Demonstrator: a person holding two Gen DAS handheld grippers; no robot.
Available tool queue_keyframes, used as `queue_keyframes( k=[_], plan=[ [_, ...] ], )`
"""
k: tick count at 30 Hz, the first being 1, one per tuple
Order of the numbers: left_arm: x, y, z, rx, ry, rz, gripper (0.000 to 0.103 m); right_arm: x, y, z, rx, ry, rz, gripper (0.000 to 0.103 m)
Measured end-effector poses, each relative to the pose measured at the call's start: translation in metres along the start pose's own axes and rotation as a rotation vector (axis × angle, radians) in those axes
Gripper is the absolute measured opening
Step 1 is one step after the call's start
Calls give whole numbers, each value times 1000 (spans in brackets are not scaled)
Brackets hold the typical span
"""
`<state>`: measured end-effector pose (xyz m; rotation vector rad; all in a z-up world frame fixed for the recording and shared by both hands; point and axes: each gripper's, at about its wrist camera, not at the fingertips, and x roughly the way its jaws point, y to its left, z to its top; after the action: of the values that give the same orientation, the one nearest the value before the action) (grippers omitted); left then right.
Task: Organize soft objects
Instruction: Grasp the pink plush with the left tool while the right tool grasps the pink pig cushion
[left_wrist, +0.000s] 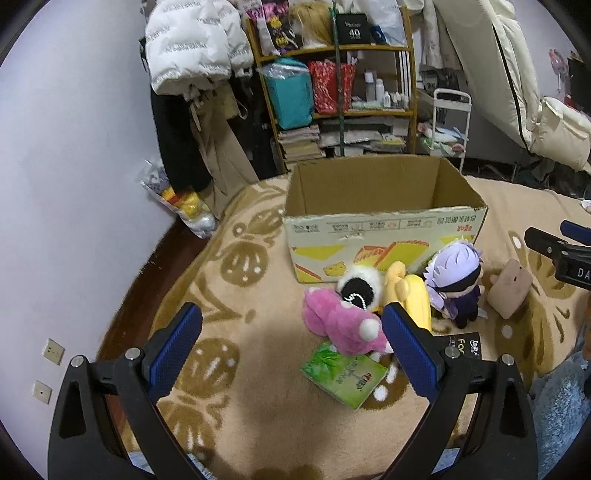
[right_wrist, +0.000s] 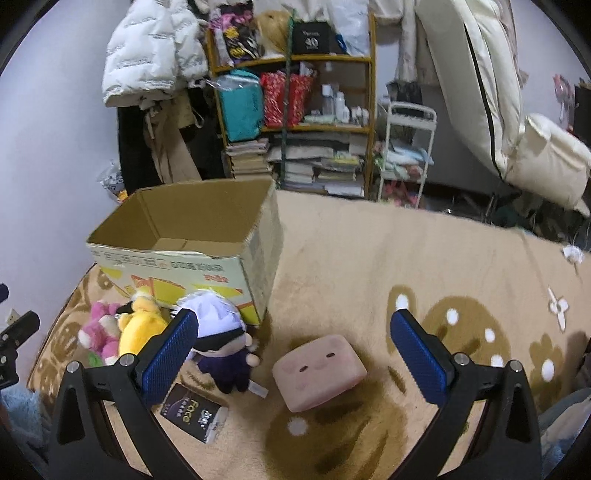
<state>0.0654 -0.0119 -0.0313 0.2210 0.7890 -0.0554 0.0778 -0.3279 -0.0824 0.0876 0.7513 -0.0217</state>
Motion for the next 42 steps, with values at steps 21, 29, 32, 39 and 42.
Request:
queue_keyframes(
  k=[21,29,32,39,42],
  plan=[
    [79,-20,0,-16,183,-73,97,67,-16,-14,-14,251,-72,103],
    [98,-18,-9,-29,225,-72,97,95,-20,-26,-4,372,-51,98],
    [101,-17,-10,-40,224,-76,96,103,-21,-26,-11,389,-49,96],
    [108,-20,-14,-45,267,-182,59,112,-24,-27,-16,400,-48,89],
    [110,-26,-16,-34,288,-215,42,115,-23,-28,-30,413,-56,86]
  ],
)
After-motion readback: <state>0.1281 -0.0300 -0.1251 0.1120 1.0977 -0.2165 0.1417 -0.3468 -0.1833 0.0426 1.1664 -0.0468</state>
